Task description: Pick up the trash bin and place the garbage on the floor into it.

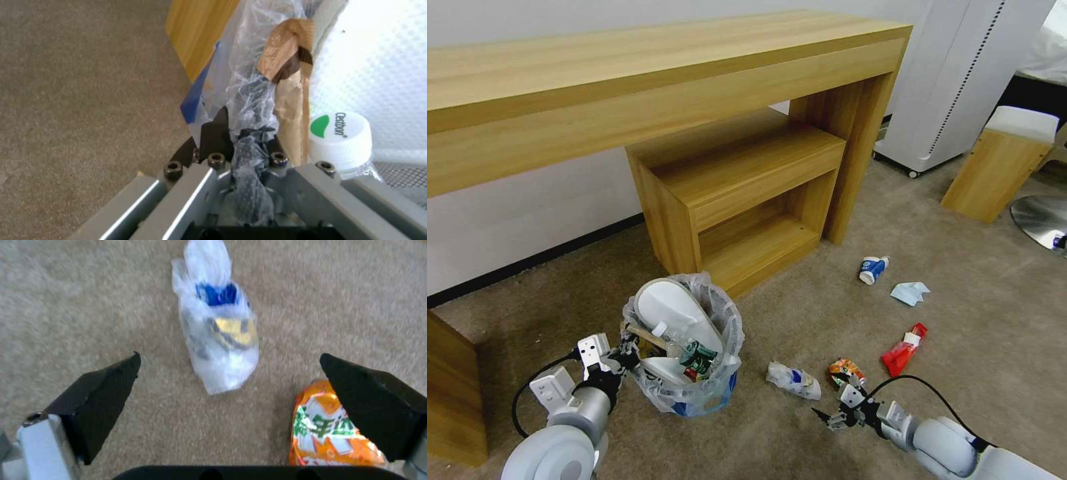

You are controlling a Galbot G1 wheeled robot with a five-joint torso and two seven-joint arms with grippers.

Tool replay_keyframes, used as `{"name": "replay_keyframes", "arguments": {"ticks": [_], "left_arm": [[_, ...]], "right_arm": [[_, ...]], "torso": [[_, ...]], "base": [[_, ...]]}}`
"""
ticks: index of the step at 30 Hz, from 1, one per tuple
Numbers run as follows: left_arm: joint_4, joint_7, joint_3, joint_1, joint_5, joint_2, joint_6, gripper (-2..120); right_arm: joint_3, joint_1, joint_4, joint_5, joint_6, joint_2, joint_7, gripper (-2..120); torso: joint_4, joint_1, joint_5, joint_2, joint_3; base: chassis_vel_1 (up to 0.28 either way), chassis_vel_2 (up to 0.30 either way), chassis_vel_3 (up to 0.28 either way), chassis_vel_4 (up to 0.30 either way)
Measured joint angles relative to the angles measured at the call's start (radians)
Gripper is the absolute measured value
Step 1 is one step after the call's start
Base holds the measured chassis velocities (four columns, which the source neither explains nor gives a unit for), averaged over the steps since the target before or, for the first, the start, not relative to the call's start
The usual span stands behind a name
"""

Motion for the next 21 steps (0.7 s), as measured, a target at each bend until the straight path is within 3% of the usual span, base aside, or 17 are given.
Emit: {"name": "replay_keyframes", "arguments": {"ticks": [21], "left_arm": [[-0.008, -0.001, -0.012, 0.008, -0.011, 0.0, -0.002, 1]], "right_arm": [[-0.045, 0.11, -0.164, -0.007, 0.016, 0.131, -0.001, 100]], "torso": [[0.0001, 0.0, -0.0001, 0.0, 0.0]], "base": [[0.0, 0.0, 0.0, 0.0]]}}
